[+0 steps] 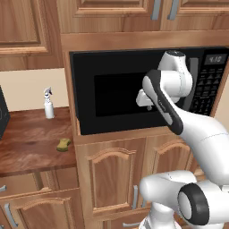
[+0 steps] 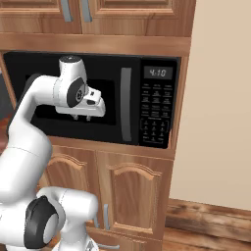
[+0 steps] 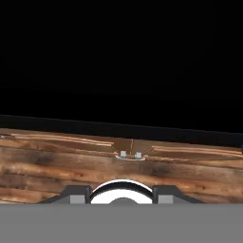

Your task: Place the sponge inside the microwave to prepare for sanitizing.

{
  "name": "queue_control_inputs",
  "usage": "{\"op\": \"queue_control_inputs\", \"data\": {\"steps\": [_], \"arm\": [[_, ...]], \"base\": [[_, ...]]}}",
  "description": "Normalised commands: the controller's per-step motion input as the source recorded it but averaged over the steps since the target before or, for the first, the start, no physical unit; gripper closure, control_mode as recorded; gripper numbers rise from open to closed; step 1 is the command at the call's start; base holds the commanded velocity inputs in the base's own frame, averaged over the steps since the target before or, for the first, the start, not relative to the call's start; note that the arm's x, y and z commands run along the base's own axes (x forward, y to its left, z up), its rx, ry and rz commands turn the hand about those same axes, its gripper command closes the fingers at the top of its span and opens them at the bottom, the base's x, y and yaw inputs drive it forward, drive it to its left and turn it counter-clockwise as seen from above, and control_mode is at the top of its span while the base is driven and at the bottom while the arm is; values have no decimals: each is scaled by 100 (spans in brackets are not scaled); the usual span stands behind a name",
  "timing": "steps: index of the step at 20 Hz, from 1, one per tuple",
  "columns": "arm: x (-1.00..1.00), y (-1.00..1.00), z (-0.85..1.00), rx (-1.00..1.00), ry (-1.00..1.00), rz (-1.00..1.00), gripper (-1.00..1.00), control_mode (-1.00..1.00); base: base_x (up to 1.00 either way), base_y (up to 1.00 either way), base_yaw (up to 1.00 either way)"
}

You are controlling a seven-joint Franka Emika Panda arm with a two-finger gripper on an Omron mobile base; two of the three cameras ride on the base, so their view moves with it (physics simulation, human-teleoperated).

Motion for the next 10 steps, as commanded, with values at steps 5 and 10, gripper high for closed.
{"op": "queue_control_inputs", "data": {"steps": [5,10], "arm": [[-19,-15,-1,0,0,-5,-100,-100],[-46,-3,1,0,-7,-7,-100,-100]], "base": [[0,0,0],[0,0,0]]}}
